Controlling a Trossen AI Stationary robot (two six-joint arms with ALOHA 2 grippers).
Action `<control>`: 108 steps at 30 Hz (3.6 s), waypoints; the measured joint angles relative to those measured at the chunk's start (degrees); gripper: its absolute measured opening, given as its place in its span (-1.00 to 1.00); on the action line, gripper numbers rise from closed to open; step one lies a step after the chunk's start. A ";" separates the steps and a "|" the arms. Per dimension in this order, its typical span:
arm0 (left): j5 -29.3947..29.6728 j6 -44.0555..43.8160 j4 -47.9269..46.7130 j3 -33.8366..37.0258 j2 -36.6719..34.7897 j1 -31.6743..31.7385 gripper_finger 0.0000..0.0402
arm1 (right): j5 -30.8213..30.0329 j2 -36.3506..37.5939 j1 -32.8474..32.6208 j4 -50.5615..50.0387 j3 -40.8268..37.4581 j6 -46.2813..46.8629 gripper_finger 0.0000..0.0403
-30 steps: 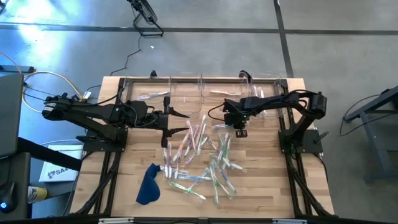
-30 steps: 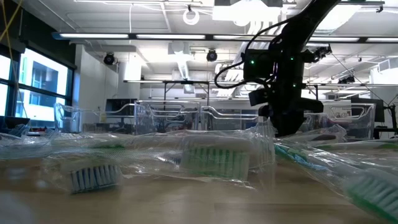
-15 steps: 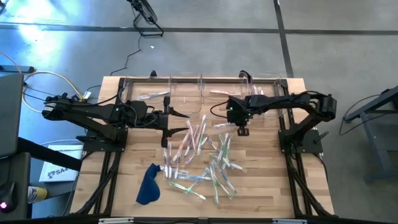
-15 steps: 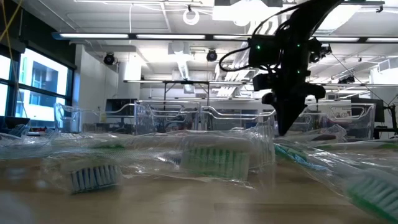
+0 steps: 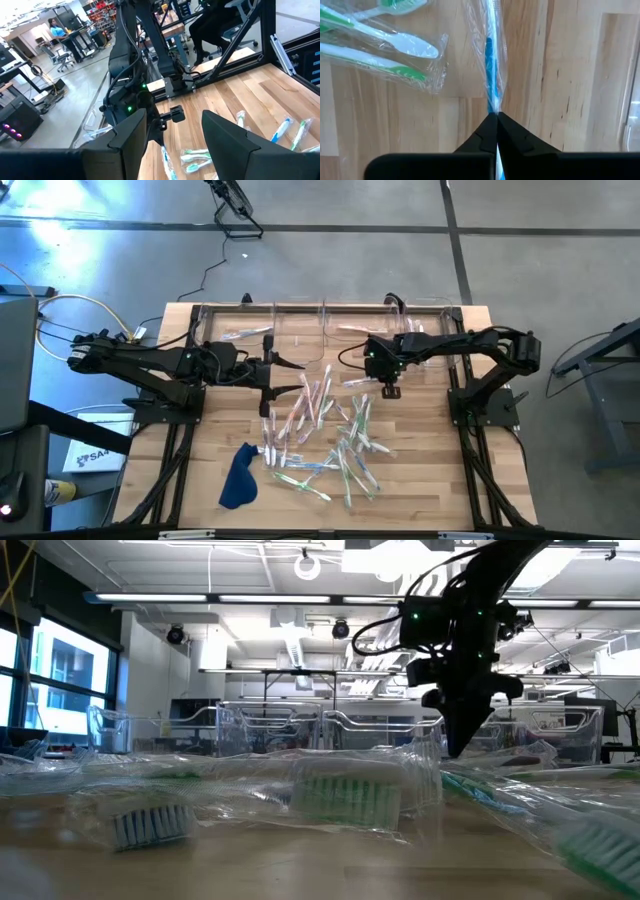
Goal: Pick & Place Toothbrushes
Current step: Put the blue toothbrush into the left transparent bin
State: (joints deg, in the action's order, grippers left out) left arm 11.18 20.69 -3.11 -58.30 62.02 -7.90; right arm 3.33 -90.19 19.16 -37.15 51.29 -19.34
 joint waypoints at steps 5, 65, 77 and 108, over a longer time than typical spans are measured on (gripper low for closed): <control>-0.02 0.07 -0.06 0.00 0.00 0.00 -0.07 | -1.02 0.00 0.00 0.02 0.04 -0.19 -0.99; -0.24 -1.55 -1.38 0.02 -0.02 -0.02 -0.07 | -2.00 -1.99 6.49 2.16 -1.31 -3.03 -0.15; -0.24 -1.55 -1.84 0.02 -0.02 -0.02 -0.07 | -8.71 0.63 2.66 1.96 -1.83 -1.76 -0.15; -0.23 -2.14 -4.24 0.02 -0.02 -0.01 -0.07 | -13.23 -3.45 -3.29 9.86 -1.95 9.02 -0.99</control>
State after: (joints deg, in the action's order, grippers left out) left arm 10.95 18.55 -7.35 -58.28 62.00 -7.91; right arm -9.90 -93.65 15.87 -27.28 49.34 -10.33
